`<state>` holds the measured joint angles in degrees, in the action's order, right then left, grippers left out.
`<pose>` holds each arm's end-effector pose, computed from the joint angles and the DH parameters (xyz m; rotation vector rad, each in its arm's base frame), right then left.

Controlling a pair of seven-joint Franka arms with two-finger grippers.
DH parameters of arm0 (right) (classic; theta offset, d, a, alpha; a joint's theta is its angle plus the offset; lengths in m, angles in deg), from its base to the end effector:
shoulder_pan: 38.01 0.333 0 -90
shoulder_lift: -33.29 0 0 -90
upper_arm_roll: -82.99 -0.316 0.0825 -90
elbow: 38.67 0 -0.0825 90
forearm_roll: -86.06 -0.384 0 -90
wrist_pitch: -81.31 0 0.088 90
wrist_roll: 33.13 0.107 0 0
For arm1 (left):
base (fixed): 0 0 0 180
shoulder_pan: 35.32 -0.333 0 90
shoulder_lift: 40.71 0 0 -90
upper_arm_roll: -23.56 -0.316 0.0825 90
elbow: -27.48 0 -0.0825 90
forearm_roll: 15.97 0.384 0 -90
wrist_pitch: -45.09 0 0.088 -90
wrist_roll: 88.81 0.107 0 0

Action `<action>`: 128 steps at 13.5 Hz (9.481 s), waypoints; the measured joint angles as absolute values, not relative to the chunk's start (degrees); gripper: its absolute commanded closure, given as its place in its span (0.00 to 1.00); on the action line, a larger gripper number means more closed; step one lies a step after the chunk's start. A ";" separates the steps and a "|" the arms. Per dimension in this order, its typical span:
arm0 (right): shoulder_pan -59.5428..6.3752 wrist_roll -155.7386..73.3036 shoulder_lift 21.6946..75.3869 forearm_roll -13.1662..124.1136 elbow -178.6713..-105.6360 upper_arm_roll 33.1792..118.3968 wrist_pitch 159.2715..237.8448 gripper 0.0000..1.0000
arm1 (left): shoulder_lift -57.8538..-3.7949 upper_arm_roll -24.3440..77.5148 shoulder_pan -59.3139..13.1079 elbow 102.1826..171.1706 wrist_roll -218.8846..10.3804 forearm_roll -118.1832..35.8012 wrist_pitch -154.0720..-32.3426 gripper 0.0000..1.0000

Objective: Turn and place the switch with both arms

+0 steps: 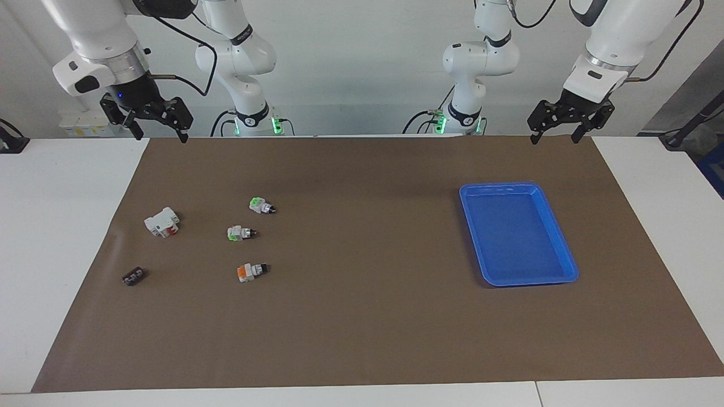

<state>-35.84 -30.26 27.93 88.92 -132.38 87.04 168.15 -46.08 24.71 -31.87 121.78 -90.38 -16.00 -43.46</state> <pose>0.5188 -0.0245 0.6395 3.0950 -0.1310 -0.0406 0.5205 -0.0425 0.6374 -3.1388 0.0829 0.0103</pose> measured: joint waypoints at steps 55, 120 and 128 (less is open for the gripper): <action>-30.14 49.98 33.87 69.25 -178.42 85.91 212.97 1.00 | -46.11 24.24 -31.97 121.80 -90.38 -16.00 -42.80 0.00; 3.70 72.23 40.71 20.23 -141.55 82.78 220.30 1.00 | -50.86 26.79 -29.74 131.22 -220.00 -47.52 -47.07 0.13; 3.28 72.23 40.71 20.40 -141.55 83.05 221.95 1.00 | -51.26 27.06 -29.67 131.25 -217.69 -53.20 -45.94 0.56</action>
<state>3.28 72.23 40.71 20.40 -141.55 83.05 221.95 -51.26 27.06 -29.67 131.25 -217.69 -53.20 -45.94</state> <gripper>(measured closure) 0.581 0.542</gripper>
